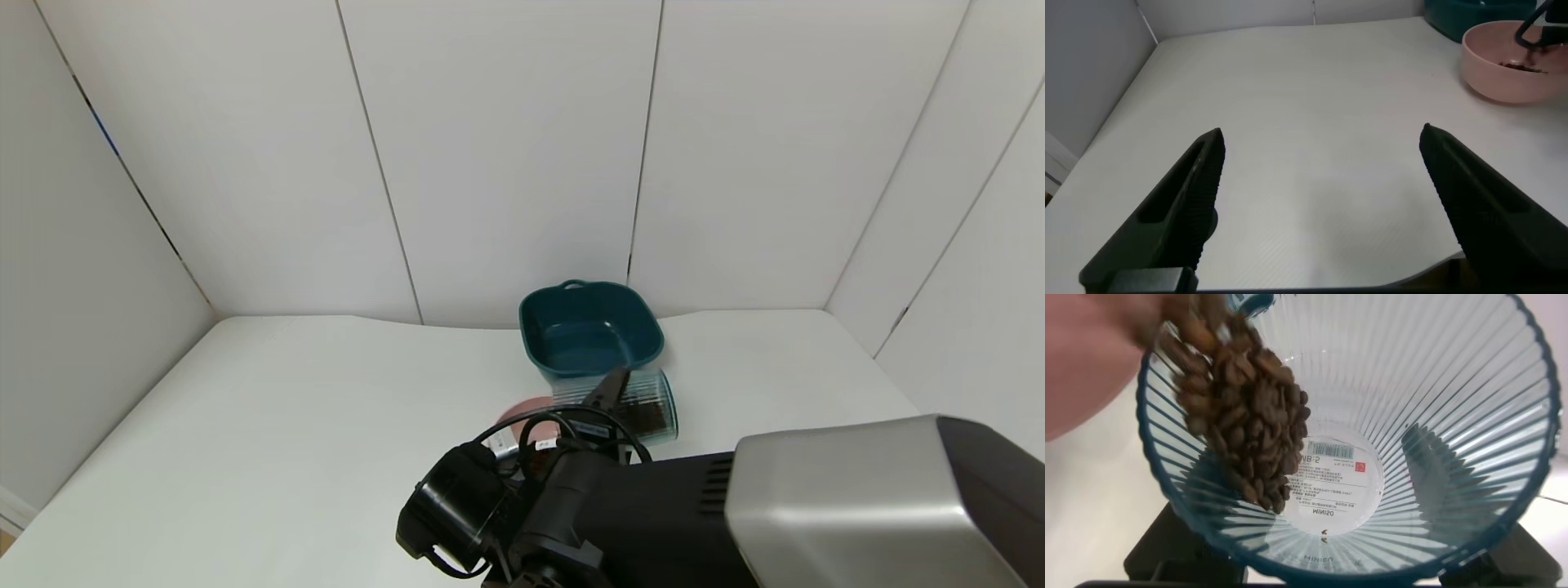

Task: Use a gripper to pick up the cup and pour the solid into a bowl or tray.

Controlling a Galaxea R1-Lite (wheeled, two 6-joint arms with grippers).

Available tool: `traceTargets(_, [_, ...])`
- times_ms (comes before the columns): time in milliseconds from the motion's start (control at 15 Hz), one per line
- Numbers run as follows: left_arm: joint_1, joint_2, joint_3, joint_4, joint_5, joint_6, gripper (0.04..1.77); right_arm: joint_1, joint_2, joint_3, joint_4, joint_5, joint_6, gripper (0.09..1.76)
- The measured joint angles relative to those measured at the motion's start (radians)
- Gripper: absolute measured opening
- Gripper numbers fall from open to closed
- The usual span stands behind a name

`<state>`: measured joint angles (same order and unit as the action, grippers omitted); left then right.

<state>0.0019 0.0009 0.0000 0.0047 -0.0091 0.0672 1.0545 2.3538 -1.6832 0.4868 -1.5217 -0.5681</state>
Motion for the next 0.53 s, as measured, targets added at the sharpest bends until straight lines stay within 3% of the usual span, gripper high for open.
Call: traceTargets(533, [0.0, 0.0, 0.0, 0.0, 0.0, 0.0, 1.72, 0.001, 0.014, -0.017, 0.005, 0.0, -0.005, 1.32])
